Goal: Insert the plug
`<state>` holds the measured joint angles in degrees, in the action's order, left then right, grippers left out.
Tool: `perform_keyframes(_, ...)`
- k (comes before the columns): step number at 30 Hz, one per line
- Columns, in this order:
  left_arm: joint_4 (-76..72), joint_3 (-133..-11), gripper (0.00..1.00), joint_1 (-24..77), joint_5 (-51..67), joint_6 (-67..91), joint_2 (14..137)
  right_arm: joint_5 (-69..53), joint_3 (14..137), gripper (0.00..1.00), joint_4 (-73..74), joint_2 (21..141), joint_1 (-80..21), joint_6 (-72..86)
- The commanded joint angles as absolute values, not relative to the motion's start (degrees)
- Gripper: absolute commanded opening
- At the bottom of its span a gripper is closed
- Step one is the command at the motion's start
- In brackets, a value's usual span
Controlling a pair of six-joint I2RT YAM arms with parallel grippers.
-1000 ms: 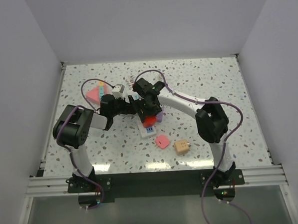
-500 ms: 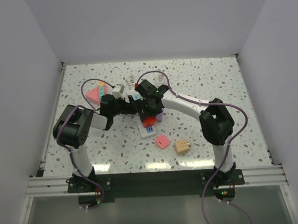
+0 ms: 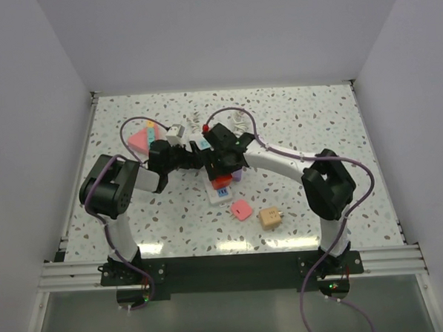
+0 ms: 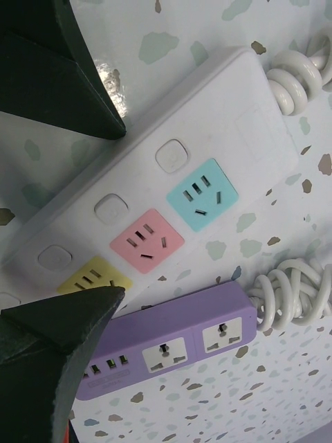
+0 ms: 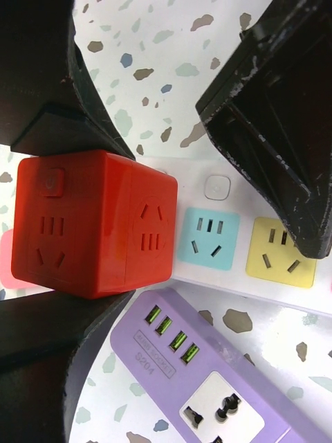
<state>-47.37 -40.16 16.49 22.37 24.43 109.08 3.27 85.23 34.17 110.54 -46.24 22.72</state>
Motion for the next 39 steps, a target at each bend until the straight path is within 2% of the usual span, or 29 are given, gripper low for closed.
perform_keyframes(1,-41.2,-40.1,0.92,15.6,20.9,24.2,112.7,7.8,80.1,0.0,32.0,113.1,-47.6,20.1)
perform_keyframes(8,-41.2,-40.5,0.84,15.6,21.8,24.2,113.8,8.4,75.7,0.0,28.9,112.1,-48.0,21.2)
perform_keyframes(27,-40.9,-40.4,0.82,15.5,22.1,23.7,113.5,13.3,70.1,0.0,24.0,112.3,-49.7,21.7)
perform_keyframes(39,-41.0,-40.5,0.81,15.5,22.5,23.6,113.6,17.7,62.5,0.0,20.1,107.5,-51.9,25.1)
